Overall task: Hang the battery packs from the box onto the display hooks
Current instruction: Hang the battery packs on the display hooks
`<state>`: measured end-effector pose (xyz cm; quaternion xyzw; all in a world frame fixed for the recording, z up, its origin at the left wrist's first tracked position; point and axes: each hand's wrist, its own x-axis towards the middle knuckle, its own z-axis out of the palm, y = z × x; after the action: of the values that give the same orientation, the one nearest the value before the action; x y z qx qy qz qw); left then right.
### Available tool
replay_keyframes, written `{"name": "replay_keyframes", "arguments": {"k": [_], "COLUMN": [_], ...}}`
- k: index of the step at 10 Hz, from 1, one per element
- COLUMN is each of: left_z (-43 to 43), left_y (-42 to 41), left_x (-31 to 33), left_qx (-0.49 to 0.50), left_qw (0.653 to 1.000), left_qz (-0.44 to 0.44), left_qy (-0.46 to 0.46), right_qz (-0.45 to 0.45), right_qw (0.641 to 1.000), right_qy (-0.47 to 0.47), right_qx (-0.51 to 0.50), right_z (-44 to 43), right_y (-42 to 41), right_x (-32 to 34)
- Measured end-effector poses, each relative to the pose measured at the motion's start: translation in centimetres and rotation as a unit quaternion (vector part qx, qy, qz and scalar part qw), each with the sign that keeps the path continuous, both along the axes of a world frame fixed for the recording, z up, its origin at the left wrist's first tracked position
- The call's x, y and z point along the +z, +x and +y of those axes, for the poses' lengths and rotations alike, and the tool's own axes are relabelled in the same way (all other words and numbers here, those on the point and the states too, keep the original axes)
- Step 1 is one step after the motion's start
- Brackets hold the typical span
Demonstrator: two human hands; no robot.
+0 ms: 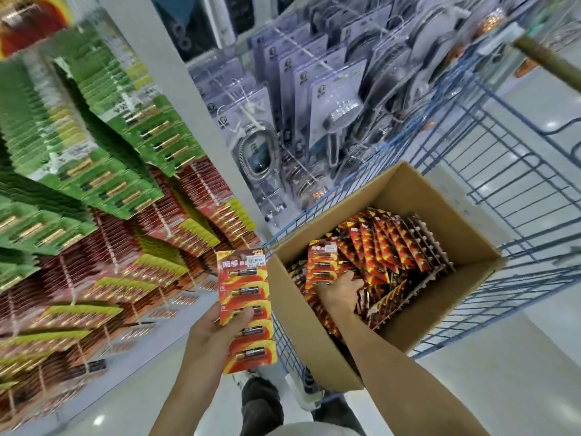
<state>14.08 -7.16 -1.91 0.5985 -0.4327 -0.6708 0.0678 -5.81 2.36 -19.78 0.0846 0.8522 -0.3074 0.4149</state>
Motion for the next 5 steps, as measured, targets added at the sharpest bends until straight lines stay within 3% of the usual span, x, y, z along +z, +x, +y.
{"name": "replay_keyframes", "arguments": {"k": [1,2,3,5], "left_z": [-0.3,-0.4,-0.5,-1.1], "left_y": [0.9,1.6,2.4,3.5], "left_x": [0.0,0.2,0.9,2.3], "left_qx": [0.001,0.003,0.014,0.019], "left_qw": [1.000,1.000,1.000,0.998], "left_qz": [0.013,0.018,0.025,0.051], "left_qy": [0.003,0.006,0.009,0.016], "right_qz": [-0.018,-0.069,-0.210,-0.285], "right_qw": [0.998,0.985,0.937,0.903], "right_qy": [0.008,-0.043,-0.110,-0.220], "right_qx": [-0.061,-0.154,-0.257,-0.234], "right_z": [0.7,1.2,2.5,4.4], "right_y": [-1.8,-2.7,-3.8,-3.2], "right_x": [0.8,0.7,2.7,5.5]}}
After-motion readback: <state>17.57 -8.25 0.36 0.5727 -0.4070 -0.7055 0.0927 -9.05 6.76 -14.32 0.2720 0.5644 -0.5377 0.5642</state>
